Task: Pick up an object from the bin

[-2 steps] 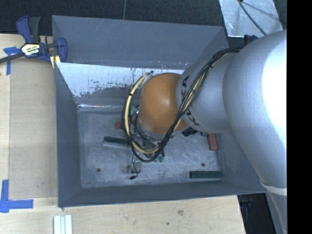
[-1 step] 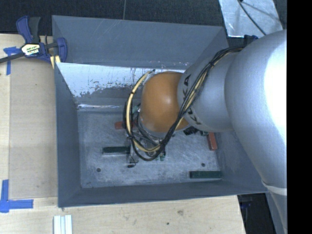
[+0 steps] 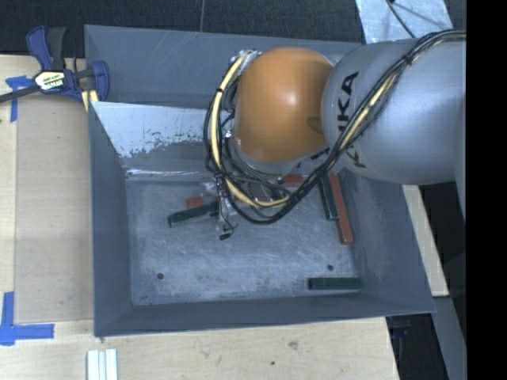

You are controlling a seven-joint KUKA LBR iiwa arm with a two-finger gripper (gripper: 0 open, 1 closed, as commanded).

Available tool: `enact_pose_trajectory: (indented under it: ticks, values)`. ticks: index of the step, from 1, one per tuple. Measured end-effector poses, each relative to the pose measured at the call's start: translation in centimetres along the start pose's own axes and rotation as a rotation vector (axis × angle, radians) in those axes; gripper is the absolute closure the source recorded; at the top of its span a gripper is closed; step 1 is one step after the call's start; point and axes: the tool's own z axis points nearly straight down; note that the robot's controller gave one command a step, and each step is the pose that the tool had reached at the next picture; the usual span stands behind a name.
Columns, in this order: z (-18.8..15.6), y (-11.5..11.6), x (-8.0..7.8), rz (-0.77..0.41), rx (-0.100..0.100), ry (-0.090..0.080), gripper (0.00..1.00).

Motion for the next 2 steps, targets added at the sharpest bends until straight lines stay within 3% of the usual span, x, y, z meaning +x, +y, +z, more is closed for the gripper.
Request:
enact_pose_trajectory:
  ticks: [1,2]
  values:
    - [4.9,-3.4,3.5,-0.047,0.000,0.011,1.00]
    - [-5.7,-3.5,3.2,-0.050,0.002,-0.005,1.00]
